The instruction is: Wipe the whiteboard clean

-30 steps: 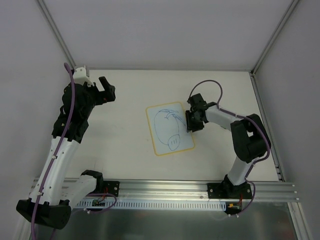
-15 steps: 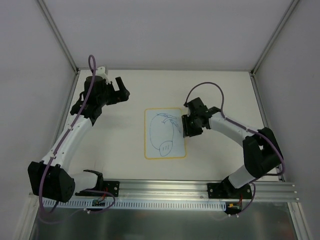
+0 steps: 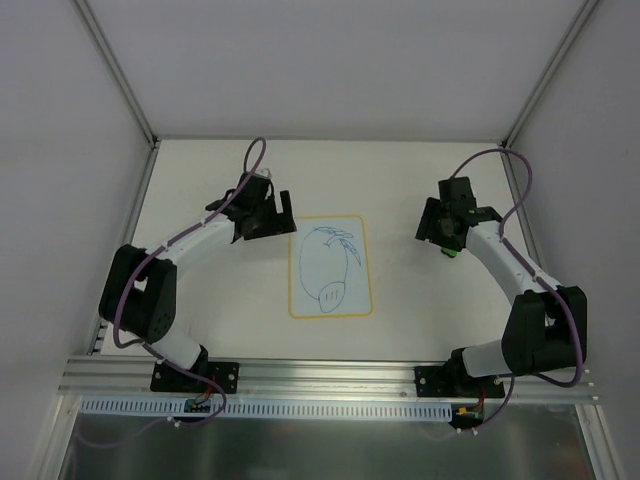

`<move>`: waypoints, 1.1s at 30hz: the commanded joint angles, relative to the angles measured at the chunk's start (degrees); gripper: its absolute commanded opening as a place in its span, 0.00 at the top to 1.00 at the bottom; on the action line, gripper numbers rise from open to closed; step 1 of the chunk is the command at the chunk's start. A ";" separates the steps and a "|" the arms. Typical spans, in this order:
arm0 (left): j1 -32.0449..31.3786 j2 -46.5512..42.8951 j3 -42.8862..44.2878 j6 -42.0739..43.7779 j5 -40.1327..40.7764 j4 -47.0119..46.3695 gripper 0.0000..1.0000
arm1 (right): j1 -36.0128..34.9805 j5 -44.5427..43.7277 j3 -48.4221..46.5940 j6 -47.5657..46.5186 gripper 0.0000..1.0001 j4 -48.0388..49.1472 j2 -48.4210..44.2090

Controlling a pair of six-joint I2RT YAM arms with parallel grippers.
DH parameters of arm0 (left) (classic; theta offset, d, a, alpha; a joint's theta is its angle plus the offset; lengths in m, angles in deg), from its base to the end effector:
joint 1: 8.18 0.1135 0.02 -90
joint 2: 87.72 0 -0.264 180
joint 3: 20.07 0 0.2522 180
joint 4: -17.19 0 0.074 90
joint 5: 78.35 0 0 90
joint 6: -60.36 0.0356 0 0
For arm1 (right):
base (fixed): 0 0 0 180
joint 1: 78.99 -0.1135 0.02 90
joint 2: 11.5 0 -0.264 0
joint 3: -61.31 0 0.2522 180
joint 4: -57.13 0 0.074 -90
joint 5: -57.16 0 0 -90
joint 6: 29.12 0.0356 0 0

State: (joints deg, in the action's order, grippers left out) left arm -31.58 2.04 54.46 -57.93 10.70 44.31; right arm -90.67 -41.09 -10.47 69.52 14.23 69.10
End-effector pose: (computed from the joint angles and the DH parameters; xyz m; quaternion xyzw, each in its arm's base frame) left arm 0.3148 -0.1369 0.2374 -0.0357 0.9141 -0.1829 0.3602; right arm 0.2887 0.0545 0.2495 -0.0014 0.9426 -0.0092 0.3339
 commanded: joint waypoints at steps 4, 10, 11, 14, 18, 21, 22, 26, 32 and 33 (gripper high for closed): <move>-1.91 4.28 -0.57 -3.35 3.94 -0.89 0.23 | 4.29 -5.98 -0.87 4.36 0.36 0.58 -2.02; -2.00 9.28 2.58 -2.56 5.17 -0.97 0.44 | 8.60 -6.07 0.54 8.23 0.36 4.09 0.08; -2.00 10.08 3.38 -2.21 5.26 -0.97 0.45 | 8.95 -6.08 0.54 8.58 0.36 4.53 0.52; -2.00 13.33 6.81 -0.63 4.99 -0.97 0.48 | 10.27 -6.25 0.01 9.28 0.36 5.59 2.81; -1.65 17.90 11.29 0.96 5.17 -0.89 0.56 | 10.98 -5.55 -0.87 9.72 0.37 7.08 5.71; -1.39 20.18 13.66 1.75 5.43 -0.89 0.60 | 11.15 -5.02 -1.39 9.64 0.37 7.52 7.03; -1.30 20.63 14.37 2.10 5.61 -0.89 0.60 | 11.16 -5.02 -1.48 9.55 0.37 7.70 7.20; -0.77 23.00 16.12 2.37 5.17 -0.89 0.64 | 11.33 -5.55 -2.27 9.55 0.37 8.05 9.13; -0.77 25.73 17.71 2.28 4.64 -0.89 0.71 | 11.42 -6.78 -4.29 9.99 0.37 7.88 11.95; -0.77 25.91 17.63 2.28 4.38 -0.89 0.72 | 11.42 -6.78 -4.47 10.86 0.37 7.70 12.73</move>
State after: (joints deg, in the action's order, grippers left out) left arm -32.83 26.93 70.63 -56.40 15.24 43.28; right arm -79.70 -45.72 -12.14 78.27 20.96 80.45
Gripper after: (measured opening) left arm 0.292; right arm 0.631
